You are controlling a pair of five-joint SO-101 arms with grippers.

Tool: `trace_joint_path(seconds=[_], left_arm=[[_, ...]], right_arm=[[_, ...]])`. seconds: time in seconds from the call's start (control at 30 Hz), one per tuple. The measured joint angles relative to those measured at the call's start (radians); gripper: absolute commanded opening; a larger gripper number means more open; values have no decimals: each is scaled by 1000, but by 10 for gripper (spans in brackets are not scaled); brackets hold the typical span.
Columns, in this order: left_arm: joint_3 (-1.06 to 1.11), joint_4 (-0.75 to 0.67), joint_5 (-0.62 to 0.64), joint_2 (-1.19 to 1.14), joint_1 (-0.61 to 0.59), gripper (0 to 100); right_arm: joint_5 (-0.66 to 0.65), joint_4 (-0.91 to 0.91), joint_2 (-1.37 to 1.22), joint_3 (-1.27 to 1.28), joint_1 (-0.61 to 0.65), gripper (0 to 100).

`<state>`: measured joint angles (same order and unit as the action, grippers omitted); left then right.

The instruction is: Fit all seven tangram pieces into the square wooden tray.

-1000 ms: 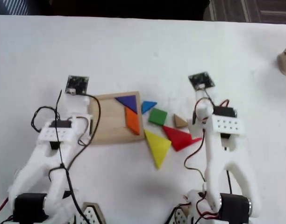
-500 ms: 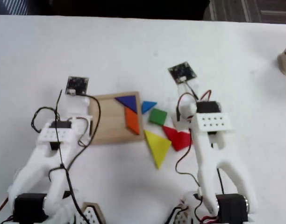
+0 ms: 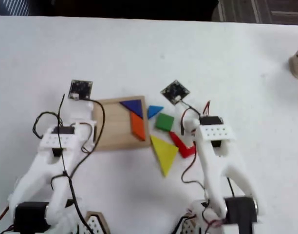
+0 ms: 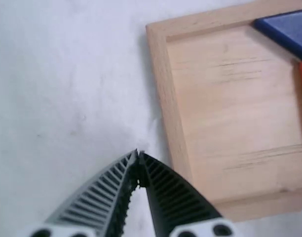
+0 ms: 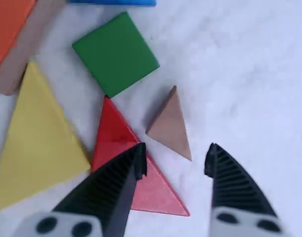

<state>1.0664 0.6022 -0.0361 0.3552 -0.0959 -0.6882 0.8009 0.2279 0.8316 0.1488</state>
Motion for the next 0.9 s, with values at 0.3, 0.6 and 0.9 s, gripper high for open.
trace_joint_path(seconds=[0.3, 0.6, 0.9], left_arm=[[0, 0, 0, 0, 0, 24], [0, 0, 0, 0, 0, 24], [0, 0, 0, 0, 0, 24]], right_arm=[[-18, 52, -305, -238, 3, 245], [-18, 66, -334, -276, 0, 245], [-18, 46, -336, -276, 0, 209]])
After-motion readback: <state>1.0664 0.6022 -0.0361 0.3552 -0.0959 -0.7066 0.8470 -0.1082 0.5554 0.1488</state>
